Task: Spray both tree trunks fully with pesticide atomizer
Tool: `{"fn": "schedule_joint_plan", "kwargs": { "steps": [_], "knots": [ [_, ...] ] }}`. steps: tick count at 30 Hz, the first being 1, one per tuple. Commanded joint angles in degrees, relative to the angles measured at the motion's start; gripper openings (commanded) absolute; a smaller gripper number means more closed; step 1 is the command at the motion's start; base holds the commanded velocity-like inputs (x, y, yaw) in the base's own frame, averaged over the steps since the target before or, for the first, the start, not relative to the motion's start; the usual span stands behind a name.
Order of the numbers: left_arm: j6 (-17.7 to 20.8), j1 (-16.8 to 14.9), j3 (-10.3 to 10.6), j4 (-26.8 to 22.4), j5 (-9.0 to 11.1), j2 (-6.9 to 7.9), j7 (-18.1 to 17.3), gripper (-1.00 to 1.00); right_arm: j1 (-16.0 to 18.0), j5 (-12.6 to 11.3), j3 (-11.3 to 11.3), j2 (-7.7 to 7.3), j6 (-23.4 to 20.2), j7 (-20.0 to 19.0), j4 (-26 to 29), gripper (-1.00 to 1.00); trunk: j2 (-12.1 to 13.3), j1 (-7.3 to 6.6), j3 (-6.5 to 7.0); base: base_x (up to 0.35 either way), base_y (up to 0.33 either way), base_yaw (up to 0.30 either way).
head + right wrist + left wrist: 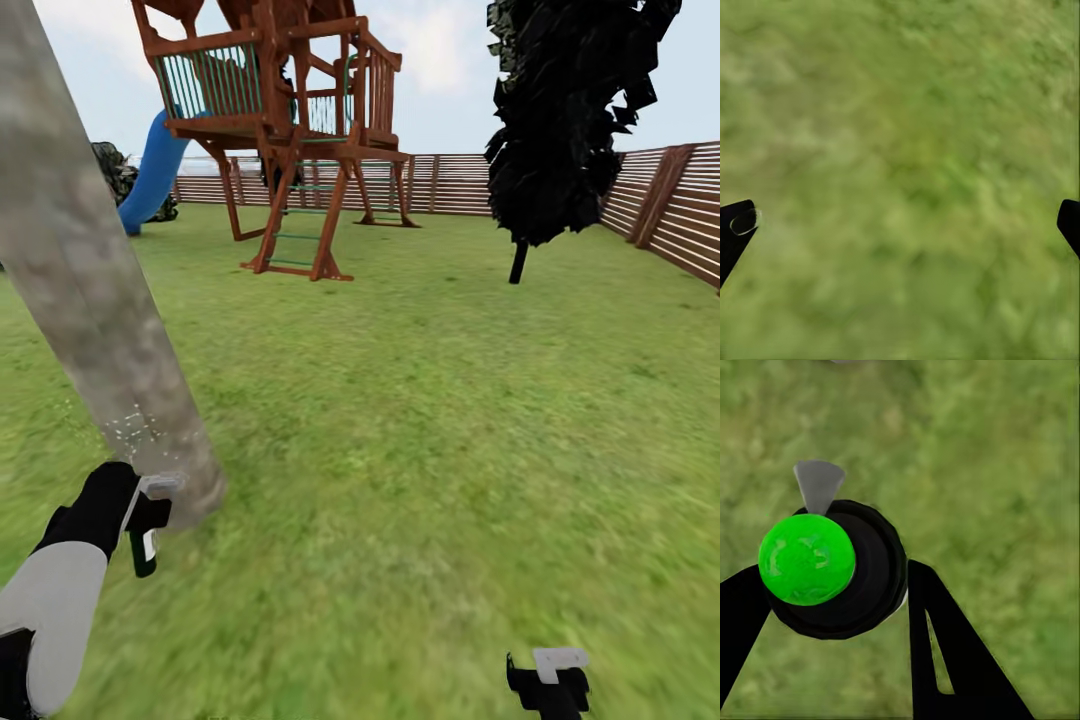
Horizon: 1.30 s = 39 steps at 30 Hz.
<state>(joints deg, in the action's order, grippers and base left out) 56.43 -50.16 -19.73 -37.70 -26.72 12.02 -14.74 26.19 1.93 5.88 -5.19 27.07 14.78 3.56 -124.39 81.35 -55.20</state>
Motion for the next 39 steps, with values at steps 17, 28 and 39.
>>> {"fn": "schedule_joint_plan", "kwargs": {
  "steps": [17, 28, 39],
  "knots": [
    [-0.4, 1.5, -0.1, -3.4, 0.1, -0.59, 0.8, -1.0, 0.0, 0.0, 0.0, 0.0, 0.0, 0.0, 0.0, 1.0, 0.0, 0.0, 0.0, 0.055, -0.053, 0.275],
    [-3.1, 2.3, -0.2, -3.2, 0.2, -0.74, 0.9, -1.0, 0.0, 0.0, 0.0, 0.0, 0.0, 0.0, 0.0, 1.0, 0.0, 0.0, 0.0, 0.197, -0.212, 0.272],
    [-3.1, 2.3, -0.2, -3.2, 0.3, -0.93, 0.9, -1.0, 0.0, 0.0, 0.0, 0.0, 0.0, 0.0, 0.0, 1.0, 0.0, 0.0, 0.0, 0.146, -0.244, 0.02]
  ]
}}
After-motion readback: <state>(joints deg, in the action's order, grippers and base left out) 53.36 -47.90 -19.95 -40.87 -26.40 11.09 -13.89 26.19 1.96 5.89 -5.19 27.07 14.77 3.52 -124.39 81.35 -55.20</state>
